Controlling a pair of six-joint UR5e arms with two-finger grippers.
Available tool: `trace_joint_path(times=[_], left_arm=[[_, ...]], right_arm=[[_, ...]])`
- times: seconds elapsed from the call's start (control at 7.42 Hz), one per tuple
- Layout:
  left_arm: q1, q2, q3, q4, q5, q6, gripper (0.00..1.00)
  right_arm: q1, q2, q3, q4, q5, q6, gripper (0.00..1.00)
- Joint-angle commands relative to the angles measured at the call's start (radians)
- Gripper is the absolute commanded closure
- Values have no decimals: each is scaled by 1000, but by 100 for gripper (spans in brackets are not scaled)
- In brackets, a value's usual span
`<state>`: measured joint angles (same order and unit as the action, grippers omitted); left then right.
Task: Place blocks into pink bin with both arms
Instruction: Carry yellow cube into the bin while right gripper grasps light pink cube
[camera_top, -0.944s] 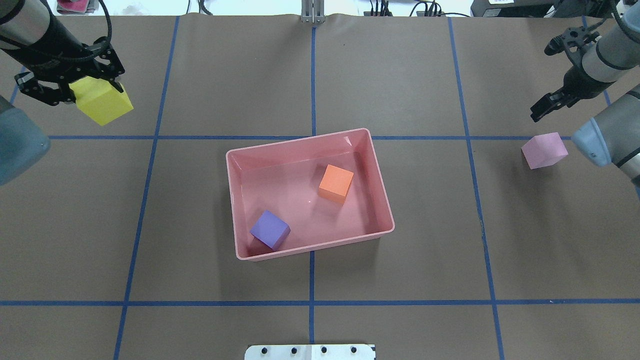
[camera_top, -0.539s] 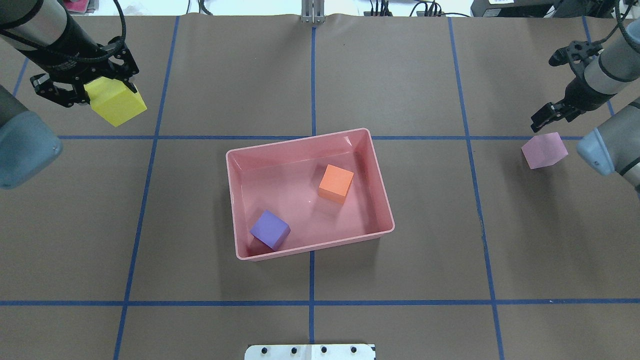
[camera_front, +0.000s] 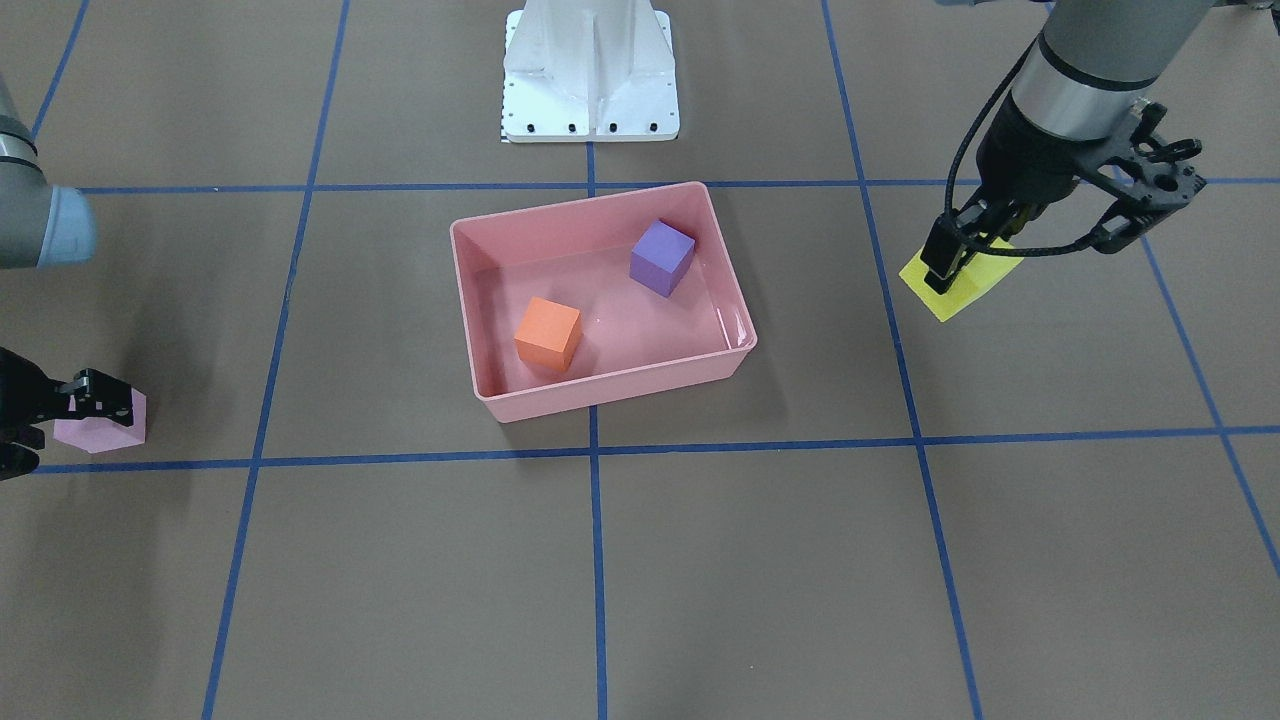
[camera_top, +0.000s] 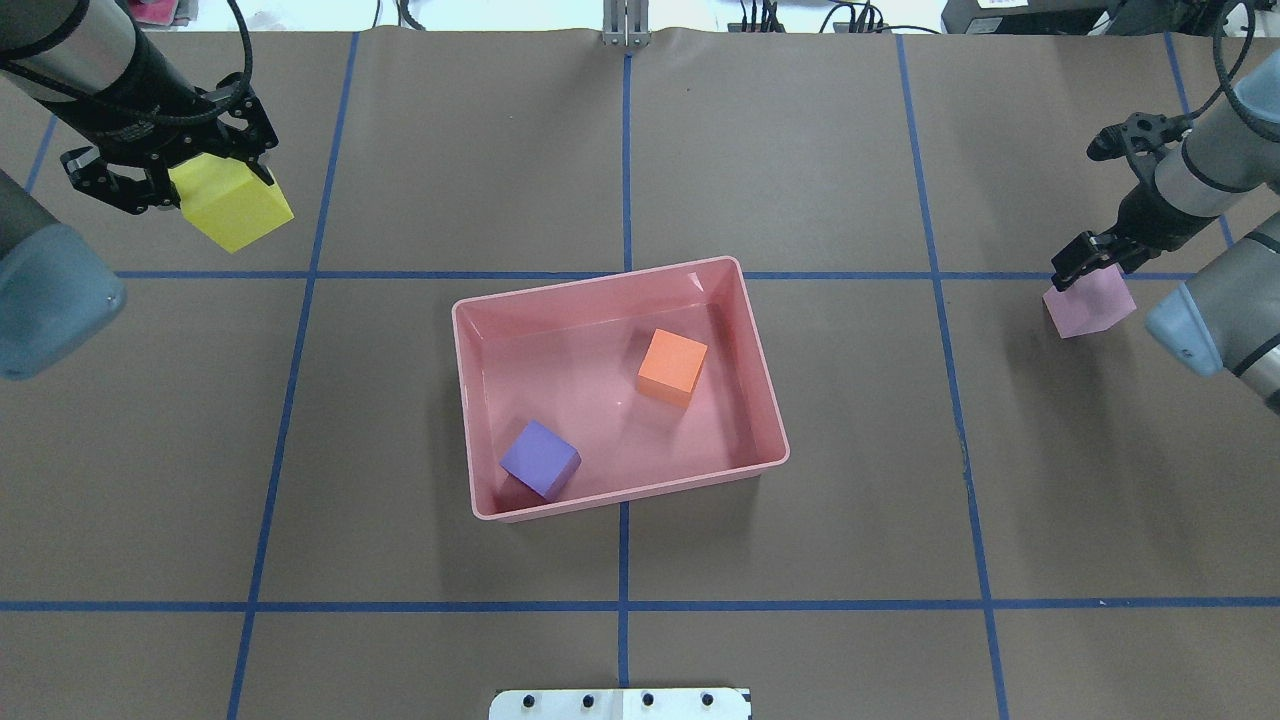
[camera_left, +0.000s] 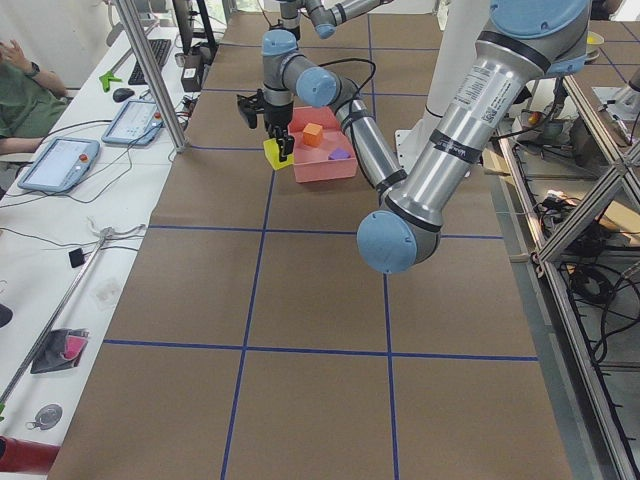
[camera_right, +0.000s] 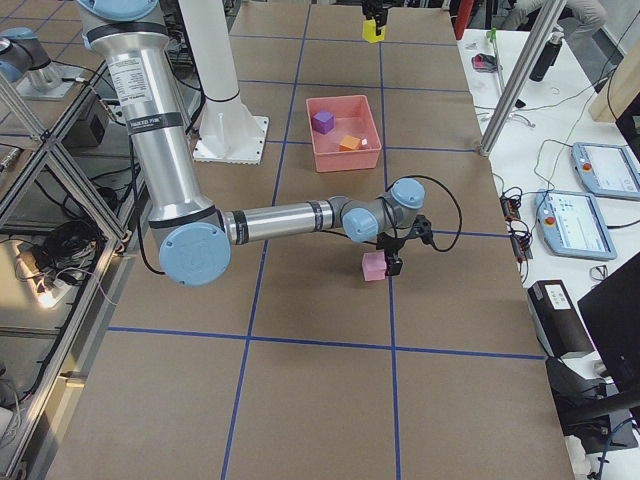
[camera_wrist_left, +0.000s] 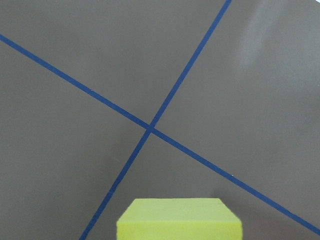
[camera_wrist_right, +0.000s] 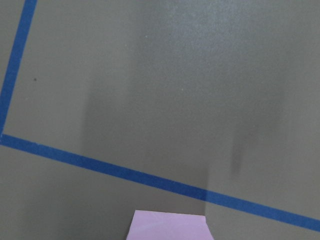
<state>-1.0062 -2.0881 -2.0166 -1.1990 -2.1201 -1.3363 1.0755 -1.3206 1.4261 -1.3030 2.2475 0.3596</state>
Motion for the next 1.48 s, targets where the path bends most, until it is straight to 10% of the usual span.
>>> trace_joint_path(times=[0.0, 0.13, 0.27, 0.81, 1.21, 1.35], left_arm=[[11, -3, -1, -1, 0, -16, 100], [27, -10, -1, -1, 2, -39, 100], [75, -38, 1, -1, 9, -105, 100], [351, -241, 38, 1, 109, -458, 100], [455, -392, 310, -122, 223, -480, 100], [456, -392, 376, -193, 226, -472, 29]], right_arm=[[-42, -3, 1, 1, -3, 41, 1], [-42, -3, 1, -1, -6, 39, 30], [-39, -8, 2, 1, -14, 24, 99], [50, -35, 105, -15, 42, 19, 100], [180, -31, 181, -15, 209, 16, 100], [207, -26, 194, -16, 259, 19, 100]])
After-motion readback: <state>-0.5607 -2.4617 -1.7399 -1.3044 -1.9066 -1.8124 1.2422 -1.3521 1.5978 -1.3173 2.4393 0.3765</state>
